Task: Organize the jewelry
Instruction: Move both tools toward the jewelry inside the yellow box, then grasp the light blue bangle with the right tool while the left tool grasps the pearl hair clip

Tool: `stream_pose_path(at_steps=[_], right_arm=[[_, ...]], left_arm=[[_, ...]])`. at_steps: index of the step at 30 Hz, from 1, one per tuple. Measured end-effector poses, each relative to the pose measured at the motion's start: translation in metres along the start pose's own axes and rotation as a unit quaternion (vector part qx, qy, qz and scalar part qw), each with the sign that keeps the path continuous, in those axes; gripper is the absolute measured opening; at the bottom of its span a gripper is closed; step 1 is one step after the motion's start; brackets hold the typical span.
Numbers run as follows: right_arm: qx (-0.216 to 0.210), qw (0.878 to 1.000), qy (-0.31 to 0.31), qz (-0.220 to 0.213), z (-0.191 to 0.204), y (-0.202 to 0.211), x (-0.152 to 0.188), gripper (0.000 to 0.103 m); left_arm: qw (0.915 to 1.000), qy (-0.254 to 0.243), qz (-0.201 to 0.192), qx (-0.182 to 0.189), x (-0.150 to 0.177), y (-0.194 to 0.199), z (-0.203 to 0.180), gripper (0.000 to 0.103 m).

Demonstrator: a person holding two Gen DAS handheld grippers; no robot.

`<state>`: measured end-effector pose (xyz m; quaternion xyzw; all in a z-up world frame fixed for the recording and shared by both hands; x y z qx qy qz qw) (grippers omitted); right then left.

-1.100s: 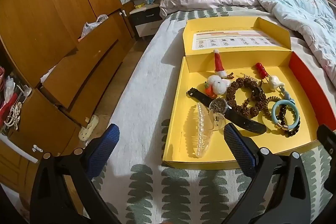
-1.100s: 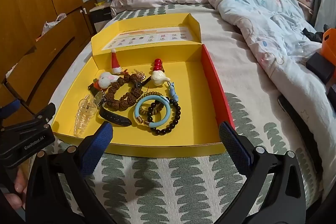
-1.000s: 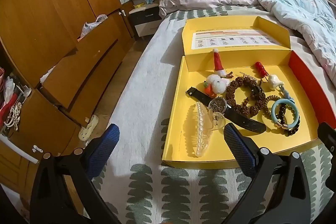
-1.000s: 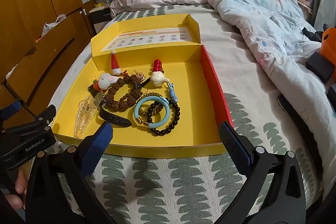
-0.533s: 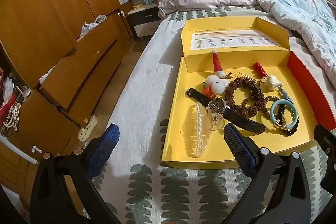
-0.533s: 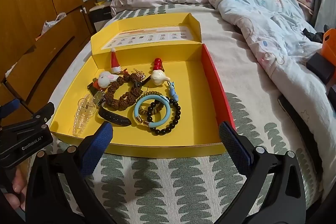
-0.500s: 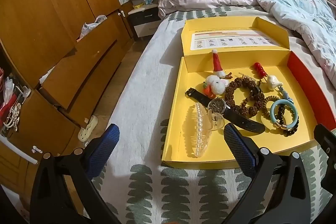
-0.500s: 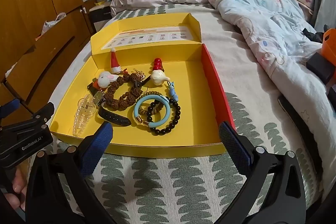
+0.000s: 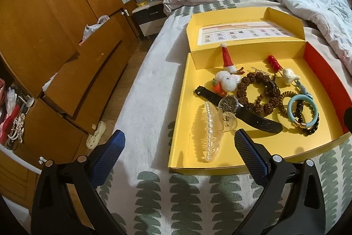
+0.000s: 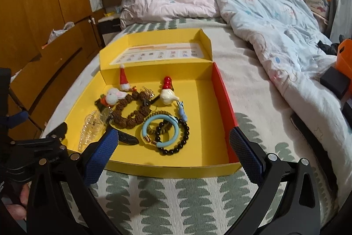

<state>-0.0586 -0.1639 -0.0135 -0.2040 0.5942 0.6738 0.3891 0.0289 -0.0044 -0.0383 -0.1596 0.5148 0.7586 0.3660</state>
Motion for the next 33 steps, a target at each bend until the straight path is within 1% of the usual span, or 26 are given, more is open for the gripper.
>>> stream_pose_path(at_steps=[3,5,7,9,13,15,17,19,20,22,25,26,28,30,31,33], right_arm=[[-0.017,1.0,0.0,0.001,0.002,-0.003,0.0,0.1],[-0.014,1.0,0.013,0.002,0.005,-0.005,-0.001,0.1],[-0.001,0.999,0.045,-0.006,0.009,-0.006,-0.006,0.1],[-0.014,0.998,0.053,-0.005,0.009,-0.009,-0.014,0.1],[-0.036,0.999,0.027,-0.001,0.0,-0.013,-0.041,0.1],[-0.039,0.999,0.016,0.005,-0.006,-0.018,-0.054,0.1],[-0.042,0.999,0.005,0.026,-0.013,-0.027,-0.063,0.1],[-0.046,0.997,-0.004,0.058,-0.018,-0.039,-0.064,0.1],[-0.05,0.996,-0.009,0.068,-0.019,-0.043,-0.062,0.1],[-0.052,0.993,-0.01,0.109,-0.021,-0.059,-0.058,0.1],[-0.043,0.987,-0.007,0.155,-0.021,-0.078,-0.05,0.1],[-0.043,0.986,-0.013,0.164,-0.023,-0.083,-0.048,0.1],[-0.057,0.984,-0.015,0.171,-0.021,-0.088,-0.045,0.1],[-0.062,0.983,-0.018,0.174,-0.019,-0.092,-0.043,0.093],[-0.069,0.982,-0.019,0.176,-0.018,-0.094,-0.042,0.089],[-0.081,0.979,-0.022,0.185,-0.016,-0.097,-0.04,0.082]], left_arm=[[0.9998,0.007,0.001,0.018,0.0,0.002,0.001,0.099],[0.9997,0.013,-0.002,0.021,-0.001,0.003,0.002,0.099],[0.9996,0.018,-0.004,0.019,-0.006,0.003,0.002,0.099],[0.9996,0.026,0.001,0.015,-0.014,-0.002,0.004,0.099],[0.9998,0.019,0.002,0.001,-0.026,-0.009,0.003,0.099],[0.9997,0.018,0.006,0.011,-0.029,-0.011,0.002,0.099],[0.9994,0.024,0.008,0.025,-0.031,-0.011,0.002,0.099],[0.9981,0.03,0.014,0.052,-0.036,-0.01,-0.001,0.099],[0.9977,0.032,0.017,0.057,-0.038,-0.01,-0.002,0.099],[0.9967,0.034,0.025,0.069,-0.04,-0.011,-0.006,0.099],[0.9952,0.023,0.044,0.085,-0.038,-0.014,-0.018,0.099],[0.9949,0.017,0.049,0.087,-0.038,-0.015,-0.023,0.099],[0.9933,0.009,0.061,0.098,-0.036,-0.018,-0.03,0.099],[0.9913,0.004,0.078,0.106,-0.034,-0.023,-0.037,0.099],[0.9903,0.005,0.083,0.111,-0.033,-0.025,-0.037,0.099],[0.987,0.009,0.099,0.126,-0.031,-0.029,-0.039,0.099]])
Point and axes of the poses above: each gripper's, at about its wrist camera, not at the fingertips, and y roughly against the way its jaws point, z to its left, x to its underside, the point moved 4 cm from there along -y, roughly the way its jaws point, and after that the axes turned 11 degrees about -x, right-handed, at the moved point
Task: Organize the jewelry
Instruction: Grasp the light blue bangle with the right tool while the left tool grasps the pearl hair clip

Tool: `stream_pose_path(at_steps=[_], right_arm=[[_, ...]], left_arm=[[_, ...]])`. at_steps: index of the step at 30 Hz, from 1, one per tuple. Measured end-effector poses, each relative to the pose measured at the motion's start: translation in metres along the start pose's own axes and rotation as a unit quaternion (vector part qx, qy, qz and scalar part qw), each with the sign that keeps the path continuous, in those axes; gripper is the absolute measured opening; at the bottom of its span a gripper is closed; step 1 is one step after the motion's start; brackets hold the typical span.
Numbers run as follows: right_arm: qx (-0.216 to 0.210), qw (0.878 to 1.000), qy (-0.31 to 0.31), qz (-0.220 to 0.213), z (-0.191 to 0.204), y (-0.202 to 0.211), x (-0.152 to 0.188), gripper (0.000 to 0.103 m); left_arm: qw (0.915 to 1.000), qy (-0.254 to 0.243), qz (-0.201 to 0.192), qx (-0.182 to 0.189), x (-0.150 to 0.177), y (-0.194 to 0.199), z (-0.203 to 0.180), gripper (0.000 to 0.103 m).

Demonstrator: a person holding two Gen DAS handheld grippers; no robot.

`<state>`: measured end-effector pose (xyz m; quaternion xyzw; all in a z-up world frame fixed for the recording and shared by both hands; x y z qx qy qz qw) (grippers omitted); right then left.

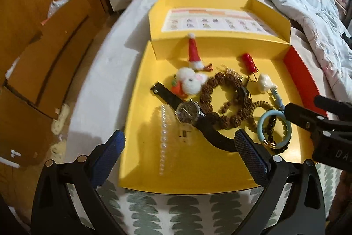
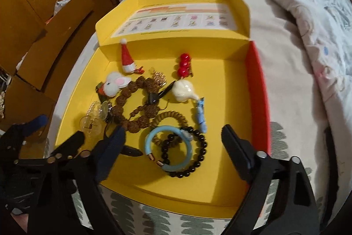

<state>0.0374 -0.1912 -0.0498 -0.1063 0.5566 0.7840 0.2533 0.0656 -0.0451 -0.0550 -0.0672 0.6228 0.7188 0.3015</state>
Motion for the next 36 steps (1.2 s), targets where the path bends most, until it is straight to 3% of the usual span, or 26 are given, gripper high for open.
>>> stream_pose_path(at_steps=[4,6,8,9,25,36], right_arm=[[0.004,1.0,-0.006,0.01,-0.004,-0.006,0.001,0.073],[-0.008,1.0,-0.011,0.022,-0.008,-0.01,0.003,0.068],[-0.011,0.999,-0.018,0.026,-0.012,-0.011,0.006,0.061],[-0.01,0.999,-0.019,0.028,-0.014,-0.012,0.006,0.06],[0.002,0.998,-0.017,0.057,-0.021,-0.036,0.017,0.059],[0.01,0.998,-0.024,0.056,-0.03,-0.04,0.019,0.046]], left_arm=[[0.9995,0.009,0.022,0.021,0.001,-0.007,0.001,0.099],[0.9989,0.015,0.032,0.032,0.001,-0.01,0.002,0.094],[0.998,0.019,0.044,0.042,0.001,-0.013,0.002,0.08],[0.997,0.02,0.053,0.053,0.001,-0.014,0.001,0.079],[0.9857,0.028,0.115,0.12,0.001,-0.047,0.01,0.079],[0.9831,0.021,0.125,0.132,0.007,-0.053,0.011,0.079]])
Point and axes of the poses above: each gripper's, at about its wrist camera, not at the fingertips, and y roughly against the way its jaws point, z to its left, x to its underside, the point moved 4 cm from there along -y, roughly the way its jaws point, and after that the axes turned 11 degrees about -x, right-handed, at the moved point
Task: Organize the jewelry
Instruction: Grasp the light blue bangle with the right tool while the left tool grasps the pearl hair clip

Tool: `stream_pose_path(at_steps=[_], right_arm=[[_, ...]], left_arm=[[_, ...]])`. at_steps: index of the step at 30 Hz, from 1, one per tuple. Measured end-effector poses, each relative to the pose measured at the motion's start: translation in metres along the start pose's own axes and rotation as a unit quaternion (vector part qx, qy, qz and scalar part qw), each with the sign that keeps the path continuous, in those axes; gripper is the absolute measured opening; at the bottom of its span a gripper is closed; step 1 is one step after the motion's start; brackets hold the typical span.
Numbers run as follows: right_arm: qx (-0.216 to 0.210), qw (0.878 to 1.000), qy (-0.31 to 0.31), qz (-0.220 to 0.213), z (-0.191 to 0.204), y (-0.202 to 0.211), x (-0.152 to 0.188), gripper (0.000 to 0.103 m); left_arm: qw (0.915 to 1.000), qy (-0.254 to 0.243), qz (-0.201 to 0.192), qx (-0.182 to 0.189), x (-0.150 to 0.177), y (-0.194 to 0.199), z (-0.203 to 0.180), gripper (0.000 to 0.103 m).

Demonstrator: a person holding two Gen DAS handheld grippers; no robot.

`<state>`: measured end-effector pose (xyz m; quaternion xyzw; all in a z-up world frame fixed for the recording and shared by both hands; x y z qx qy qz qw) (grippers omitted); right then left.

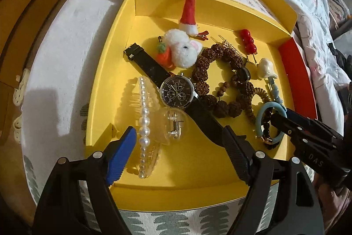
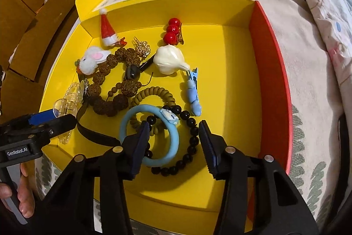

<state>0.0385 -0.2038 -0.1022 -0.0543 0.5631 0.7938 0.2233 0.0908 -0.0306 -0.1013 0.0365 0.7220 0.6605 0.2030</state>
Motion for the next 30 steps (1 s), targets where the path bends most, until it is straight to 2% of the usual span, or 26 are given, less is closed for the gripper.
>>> stream_pose_path(at_steps=[5,13,21,23,30], right_arm=[[0.004,1.0,-0.002,-0.003,-0.001,0.003,-0.001,0.035],[0.004,1.0,0.013,0.003,0.009,0.002,0.001,0.033],[0.002,1.0,0.01,0.008,0.01,-0.003,0.002,0.017],[0.0,1.0,0.01,0.01,0.011,-0.004,0.003,0.013],[-0.003,1.0,0.01,0.009,0.011,-0.005,0.005,0.01]], left_arm=[[1.0,0.006,0.003,0.007,0.001,0.001,0.005,0.079],[0.9999,0.003,0.0,0.014,0.001,0.006,0.003,0.079],[0.9997,0.01,0.01,0.018,0.002,0.002,0.008,0.079],[0.9995,0.015,0.011,0.024,0.002,0.001,0.01,0.074],[0.9998,0.011,0.008,0.013,0.001,-0.003,0.01,0.071]])
Point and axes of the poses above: each gripper's, at about its wrist camera, not at the fingertips, and y roughly against the way its jaws point, z to its left, x to its underside, the point moved 4 cm from there along -y, roughly the way its jaws point, and after that the axes turned 11 degrees about -x, right-handed, at the moved point
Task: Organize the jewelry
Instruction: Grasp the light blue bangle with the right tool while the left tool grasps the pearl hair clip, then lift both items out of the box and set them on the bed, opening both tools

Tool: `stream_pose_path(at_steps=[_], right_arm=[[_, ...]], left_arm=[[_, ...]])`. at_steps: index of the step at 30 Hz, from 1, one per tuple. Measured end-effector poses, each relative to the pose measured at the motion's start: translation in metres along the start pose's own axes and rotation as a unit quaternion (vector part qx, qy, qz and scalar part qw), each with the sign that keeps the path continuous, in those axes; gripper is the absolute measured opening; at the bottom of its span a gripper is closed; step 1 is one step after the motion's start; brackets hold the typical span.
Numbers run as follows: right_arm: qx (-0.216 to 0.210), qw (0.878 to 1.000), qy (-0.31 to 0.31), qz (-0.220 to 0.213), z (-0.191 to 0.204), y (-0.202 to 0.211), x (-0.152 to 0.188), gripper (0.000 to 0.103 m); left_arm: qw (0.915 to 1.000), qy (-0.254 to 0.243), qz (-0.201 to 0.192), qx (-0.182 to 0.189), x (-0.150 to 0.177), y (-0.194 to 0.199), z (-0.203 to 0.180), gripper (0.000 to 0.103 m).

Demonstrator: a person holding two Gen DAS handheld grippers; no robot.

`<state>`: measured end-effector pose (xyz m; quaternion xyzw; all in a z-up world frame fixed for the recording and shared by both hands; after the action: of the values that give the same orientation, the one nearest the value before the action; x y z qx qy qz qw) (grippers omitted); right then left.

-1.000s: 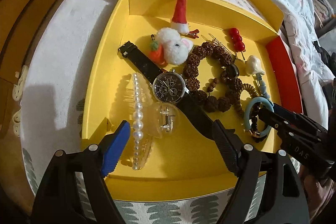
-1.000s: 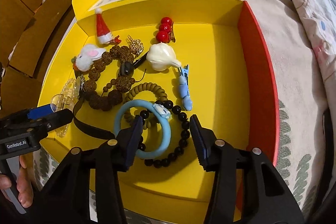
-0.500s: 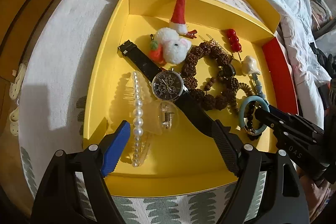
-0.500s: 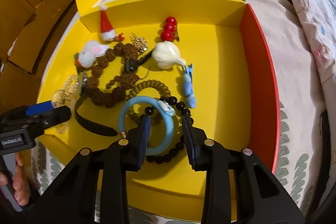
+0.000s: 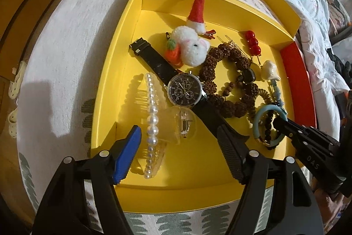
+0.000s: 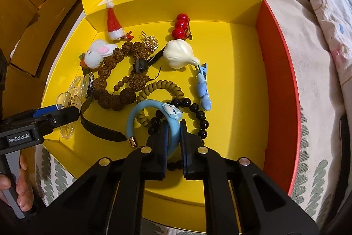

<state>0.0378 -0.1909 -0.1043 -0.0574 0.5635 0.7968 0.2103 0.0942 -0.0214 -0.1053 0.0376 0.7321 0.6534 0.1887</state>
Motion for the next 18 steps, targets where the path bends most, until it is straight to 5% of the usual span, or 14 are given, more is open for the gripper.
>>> stream_pose_path(at_steps=[10,18], right_arm=[[-0.004,1.0,-0.007,-0.007,-0.001,0.004,0.0,0.01],[-0.001,1.0,-0.004,-0.007,0.0,0.004,0.0,0.01]], left_arm=[[0.9998,0.016,0.003,0.008,0.0,0.001,0.01,0.038],[1.0,0.002,-0.005,-0.008,-0.001,-0.002,0.008,0.041]])
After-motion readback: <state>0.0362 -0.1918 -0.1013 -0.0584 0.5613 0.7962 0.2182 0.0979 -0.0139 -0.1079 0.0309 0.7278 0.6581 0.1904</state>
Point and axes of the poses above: each gripper's, at about its wrist camera, not at the fingertips, and y roughly against the way its jaws point, z to its left, x to its underside, the point moved 4 cm from there along -y, roughly the way its jaws point, and after that the axes turned 11 degrees about -x, right-handed, at the moved point
